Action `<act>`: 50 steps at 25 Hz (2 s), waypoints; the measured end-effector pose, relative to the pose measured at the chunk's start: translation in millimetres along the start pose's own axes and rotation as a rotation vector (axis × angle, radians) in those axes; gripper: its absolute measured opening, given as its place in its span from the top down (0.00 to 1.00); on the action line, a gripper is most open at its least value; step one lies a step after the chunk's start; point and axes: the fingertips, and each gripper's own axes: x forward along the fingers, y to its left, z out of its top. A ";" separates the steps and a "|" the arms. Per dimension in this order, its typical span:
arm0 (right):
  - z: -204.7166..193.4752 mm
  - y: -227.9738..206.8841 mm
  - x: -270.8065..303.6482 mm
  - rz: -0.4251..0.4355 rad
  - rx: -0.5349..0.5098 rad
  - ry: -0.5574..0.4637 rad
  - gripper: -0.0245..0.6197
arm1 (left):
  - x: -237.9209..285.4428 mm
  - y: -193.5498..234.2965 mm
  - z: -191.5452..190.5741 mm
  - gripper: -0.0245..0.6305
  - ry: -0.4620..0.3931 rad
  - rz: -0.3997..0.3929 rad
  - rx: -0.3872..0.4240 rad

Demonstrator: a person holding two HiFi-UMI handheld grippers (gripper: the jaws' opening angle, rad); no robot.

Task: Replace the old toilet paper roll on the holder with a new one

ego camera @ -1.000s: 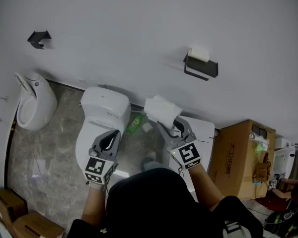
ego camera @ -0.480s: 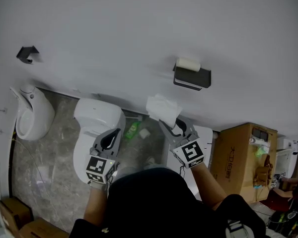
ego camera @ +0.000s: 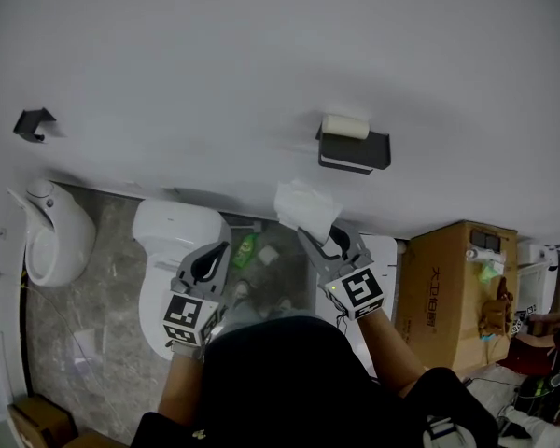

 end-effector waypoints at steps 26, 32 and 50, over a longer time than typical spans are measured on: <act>-26.9 -78.0 -64.6 -0.455 0.108 0.090 0.75 | 149.3 -14.2 47.0 0.94 -0.003 -0.394 0.105; -34.8 -89.0 -98.0 -0.575 0.129 0.118 0.75 | 188.5 -16.1 77.5 0.94 -0.047 -0.422 0.078; -51.0 -89.9 -175.9 -0.845 0.178 0.186 0.75 | 290.7 -43.2 131.8 0.78 -0.050 -0.463 0.165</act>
